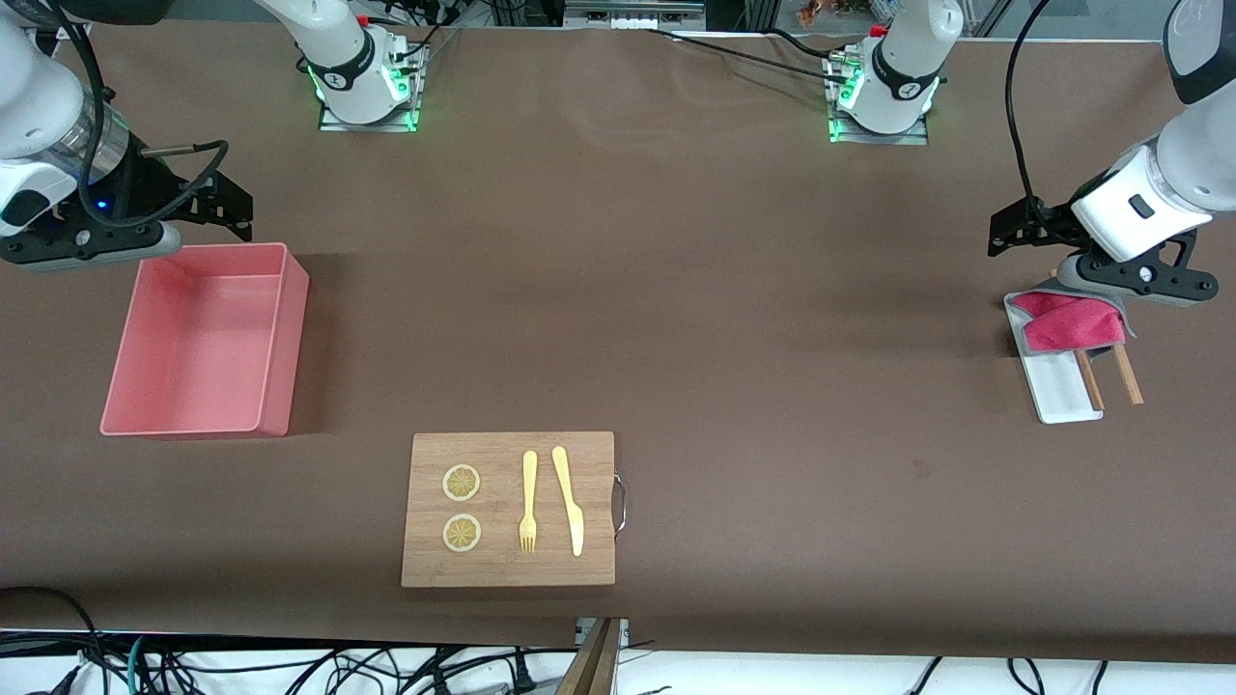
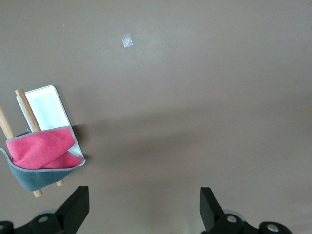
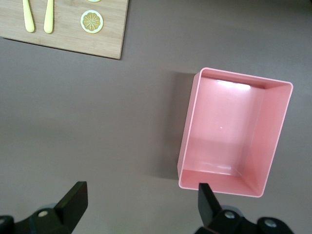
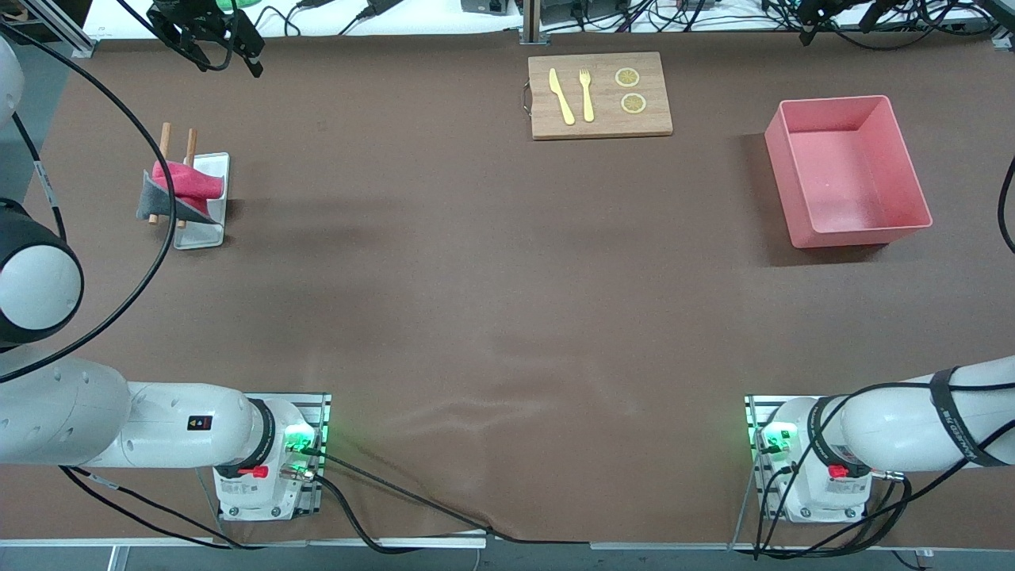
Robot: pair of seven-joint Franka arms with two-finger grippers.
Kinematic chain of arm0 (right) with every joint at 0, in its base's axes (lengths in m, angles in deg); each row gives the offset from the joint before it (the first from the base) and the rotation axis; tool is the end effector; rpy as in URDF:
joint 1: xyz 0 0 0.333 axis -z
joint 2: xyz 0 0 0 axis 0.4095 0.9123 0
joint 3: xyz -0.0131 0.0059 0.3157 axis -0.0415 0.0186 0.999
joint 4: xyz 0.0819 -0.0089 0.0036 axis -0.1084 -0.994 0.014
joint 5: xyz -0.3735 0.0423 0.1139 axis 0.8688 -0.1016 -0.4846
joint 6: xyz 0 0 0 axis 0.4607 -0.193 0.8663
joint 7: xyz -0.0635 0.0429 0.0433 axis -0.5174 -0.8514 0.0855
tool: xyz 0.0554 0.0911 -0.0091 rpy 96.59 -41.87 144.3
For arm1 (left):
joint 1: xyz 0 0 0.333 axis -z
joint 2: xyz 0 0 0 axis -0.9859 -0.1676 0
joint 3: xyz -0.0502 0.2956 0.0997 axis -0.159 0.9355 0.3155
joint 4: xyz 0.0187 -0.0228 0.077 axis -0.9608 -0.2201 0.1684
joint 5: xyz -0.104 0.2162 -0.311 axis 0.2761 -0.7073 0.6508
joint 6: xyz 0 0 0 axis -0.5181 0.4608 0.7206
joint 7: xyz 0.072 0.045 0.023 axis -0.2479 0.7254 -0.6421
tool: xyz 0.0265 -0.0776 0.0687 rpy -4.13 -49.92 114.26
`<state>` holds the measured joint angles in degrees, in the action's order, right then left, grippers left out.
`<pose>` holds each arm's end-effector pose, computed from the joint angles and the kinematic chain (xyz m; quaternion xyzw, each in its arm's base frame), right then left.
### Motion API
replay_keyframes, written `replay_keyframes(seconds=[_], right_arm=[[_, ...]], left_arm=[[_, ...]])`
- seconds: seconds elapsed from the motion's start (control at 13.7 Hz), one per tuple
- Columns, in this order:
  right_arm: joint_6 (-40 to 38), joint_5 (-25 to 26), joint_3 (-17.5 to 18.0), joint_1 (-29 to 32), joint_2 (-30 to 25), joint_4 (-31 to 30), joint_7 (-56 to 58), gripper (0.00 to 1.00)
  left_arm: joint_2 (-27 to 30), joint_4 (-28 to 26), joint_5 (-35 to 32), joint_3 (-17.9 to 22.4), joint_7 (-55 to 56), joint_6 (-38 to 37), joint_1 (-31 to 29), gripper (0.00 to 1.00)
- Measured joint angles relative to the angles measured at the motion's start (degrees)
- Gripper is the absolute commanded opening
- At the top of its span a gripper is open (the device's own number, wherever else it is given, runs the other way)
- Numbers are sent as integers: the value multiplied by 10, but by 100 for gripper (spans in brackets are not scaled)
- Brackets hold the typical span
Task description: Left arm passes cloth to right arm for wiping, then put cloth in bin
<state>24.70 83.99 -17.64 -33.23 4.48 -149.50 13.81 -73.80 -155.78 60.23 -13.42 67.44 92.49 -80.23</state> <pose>0.5579 0.0868 0.5997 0.9951 0.0943 -0.0157 0.0259 0.5585 -0.0345 0.5565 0.9945 -0.0809 -0.0648 0.0149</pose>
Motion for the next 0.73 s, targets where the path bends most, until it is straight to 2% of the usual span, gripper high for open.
replay_keyframes(seconds=[0.51,0.73], right_arm=[[1,0,0,0,0,0,0,100],[1,0,0,0,0,0,0,100]], left_arm=[[-1,0,0,1,-11,-32,0,100],[-4,0,0,4,-102,-41,-1,100]])
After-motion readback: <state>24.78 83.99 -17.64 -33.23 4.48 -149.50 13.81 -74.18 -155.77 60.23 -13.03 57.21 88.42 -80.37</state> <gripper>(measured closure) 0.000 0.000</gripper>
